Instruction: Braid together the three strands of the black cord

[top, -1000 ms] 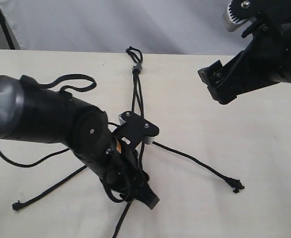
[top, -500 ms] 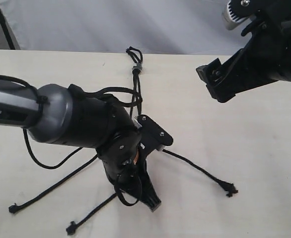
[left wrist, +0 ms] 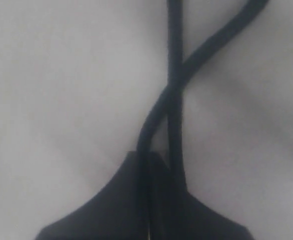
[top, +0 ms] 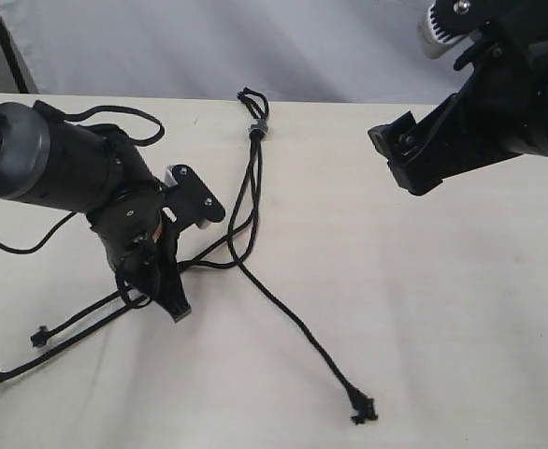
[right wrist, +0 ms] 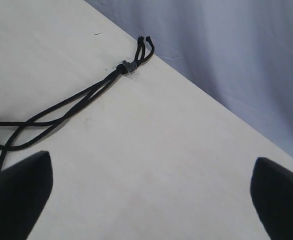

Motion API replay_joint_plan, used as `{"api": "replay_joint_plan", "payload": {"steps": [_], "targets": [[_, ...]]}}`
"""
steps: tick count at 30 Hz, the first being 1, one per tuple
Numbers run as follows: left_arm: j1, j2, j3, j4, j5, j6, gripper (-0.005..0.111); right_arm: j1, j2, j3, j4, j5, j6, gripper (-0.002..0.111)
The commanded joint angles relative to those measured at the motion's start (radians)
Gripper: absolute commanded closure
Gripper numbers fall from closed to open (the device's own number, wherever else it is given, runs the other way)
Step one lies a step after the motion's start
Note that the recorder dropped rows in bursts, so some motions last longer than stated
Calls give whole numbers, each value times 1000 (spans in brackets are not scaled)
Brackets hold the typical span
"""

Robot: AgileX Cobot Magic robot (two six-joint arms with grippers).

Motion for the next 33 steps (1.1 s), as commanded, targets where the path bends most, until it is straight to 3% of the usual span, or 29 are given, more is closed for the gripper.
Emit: {"api": "replay_joint_plan", "payload": {"steps": [1,5,9,12,14,19,28,33], "targets": [[-8,2,46,-87,-21,0,107,-6,-6,4,-5,-27,8,4],[-60,2,51,-280,50,81,107,-6,-6,4,-5,-27,8,4],[-200,0,51,-498,117,242,107,-6,-6,4,-5,-27,8,4],[-313,-9,44,-493,127,293,107,-6,-6,4,-5,-29,8,4],[-336,-30,44,-421,115,247,107,-6,-6,4,-5,-26,8,4],[-296,-154,44,-146,108,-77,107,-6,-6,4,-5,-25,8,4],[-197,-259,69,-142,112,-83,107,-6,-6,4,0,-25,5,4],[-118,-257,175,-142,19,-96,107,-6,-6,4,6,-25,5,4]]}}
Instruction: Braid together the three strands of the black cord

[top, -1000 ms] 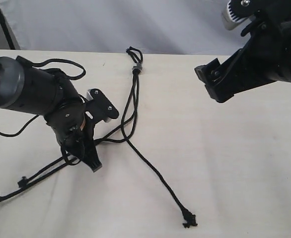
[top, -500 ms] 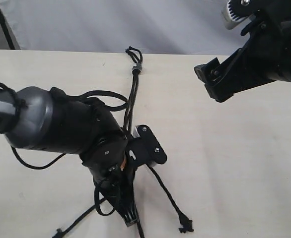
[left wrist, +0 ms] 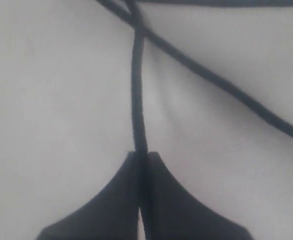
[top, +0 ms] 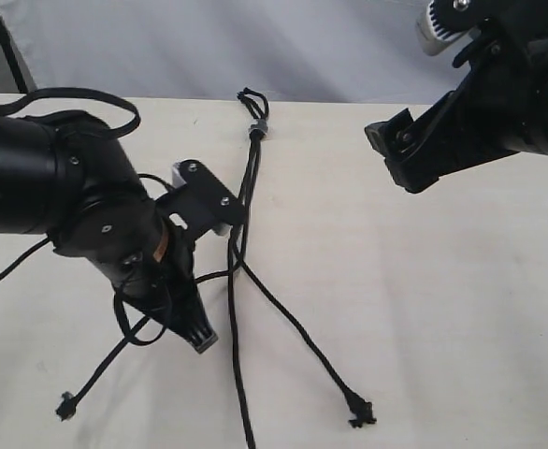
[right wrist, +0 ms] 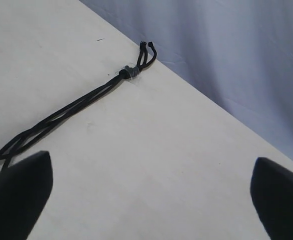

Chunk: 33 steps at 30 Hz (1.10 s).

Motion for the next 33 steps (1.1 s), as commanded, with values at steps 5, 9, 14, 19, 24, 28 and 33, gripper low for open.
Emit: {"api": "replay_joint_plan", "payload": {"steps": [5,9,14,19,24,28,33], "targets": [[101,-5,183,3,-293,-32,107,-6,-6,4,10,-8,7,4],[101,-4,230,3,-408,-28,107,-6,-6,4,37,-8,7,4],[101,-1,230,3,-379,-50,99,-6,-6,4,103,-6,7,4],[101,-1,230,-11,-372,-67,65,-4,-6,4,297,1,-5,4],[101,-4,230,-5,-367,-67,49,69,15,4,467,70,-166,4],[160,-60,213,-5,-309,-110,48,186,108,-17,600,128,-263,4],[338,-177,219,-8,-267,-153,48,331,324,-41,629,150,-269,4]]}}
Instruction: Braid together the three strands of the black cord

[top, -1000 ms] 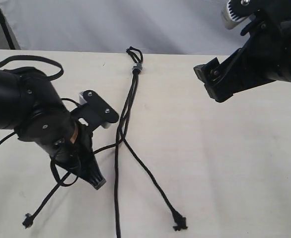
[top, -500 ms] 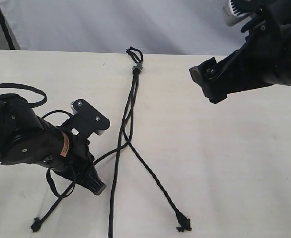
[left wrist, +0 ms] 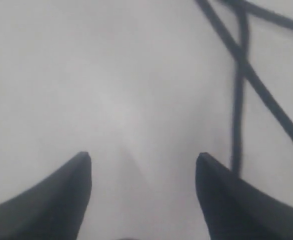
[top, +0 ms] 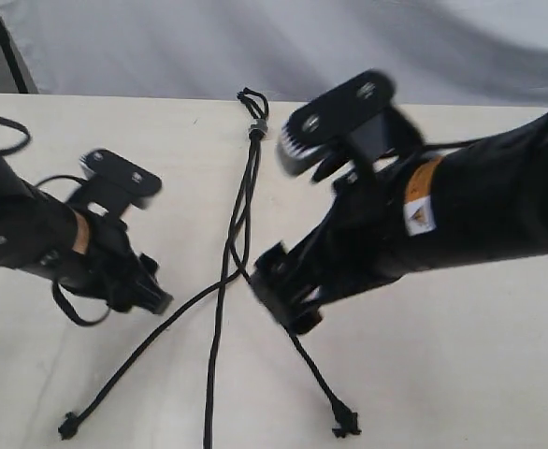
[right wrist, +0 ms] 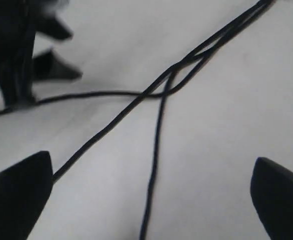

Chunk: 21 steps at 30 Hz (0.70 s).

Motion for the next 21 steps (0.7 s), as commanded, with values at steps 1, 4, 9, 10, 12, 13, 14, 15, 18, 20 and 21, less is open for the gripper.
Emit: {"api": "replay_joint_plan", "payload": {"steps": [1,4,9,10,12,13,14,15,18,20,21], "targets": [[144,-111,11,-8,65,-57,48,108,195,-28,36,22,-22,4],[188,-160,57,-8,56,-64,48,168,344,-86,38,24,-22,4],[193,-183,91,-8,24,-64,48,220,540,-254,42,107,-22,4],[193,-183,91,-8,19,-64,48,228,568,-282,42,130,-22,4],[193,-183,91,-8,19,-64,48,232,608,-320,42,162,-22,4],[193,-183,91,-8,19,-64,48,232,626,-333,42,167,-22,4],[193,-183,91,-8,19,-64,48,232,639,-340,42,167,-22,4],[193,-183,91,-8,19,-64,48,232,648,-341,42,167,-22,4],[193,-183,91,-8,19,-64,48,232,669,-340,42,169,-19,13],[193,-183,91,-8,15,-64,48,232,677,-340,42,169,-17,27],[193,-183,91,-8,15,-64,48,232,682,-340,42,169,-17,38]]}}
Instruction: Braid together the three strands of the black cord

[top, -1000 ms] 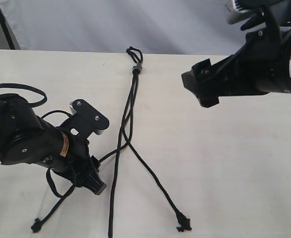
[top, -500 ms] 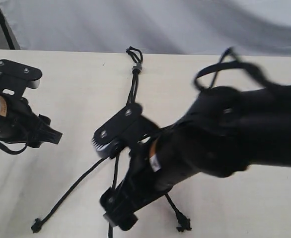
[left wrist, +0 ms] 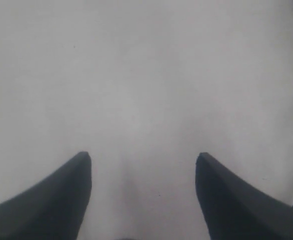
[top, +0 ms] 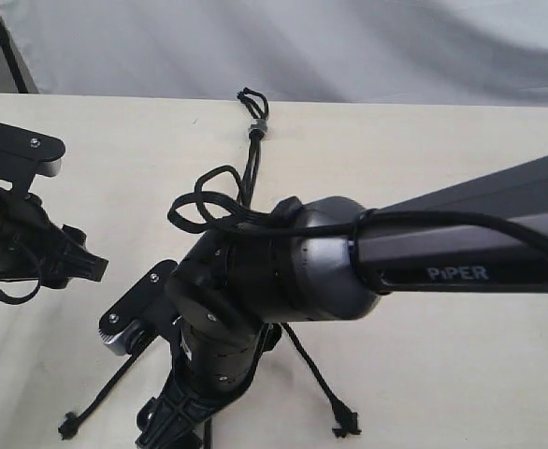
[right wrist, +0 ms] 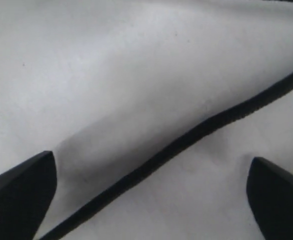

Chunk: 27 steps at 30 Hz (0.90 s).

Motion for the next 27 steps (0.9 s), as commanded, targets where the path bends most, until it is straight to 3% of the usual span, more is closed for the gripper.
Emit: {"api": "replay_joint_plan", "payload": {"steps": [1,6,13,18,24,27], "targets": [[3,-10,7,-4,-11,-11,48,1,18,-7,-3,9,0,47],[3,-10,7,-4,-10,-7,48,1,13,-11,-6,24,-14,108],[3,-10,7,-4,-10,-7,48,-17,-88,-52,-205,82,-30,108],[3,-10,7,-4,-10,-7,48,-117,-114,-54,-333,129,-30,108],[3,-10,7,-4,-10,-7,48,-275,14,-52,-309,129,-68,108],[3,-10,7,-4,-13,-7,48,-280,71,-52,-287,132,-68,108]]}}
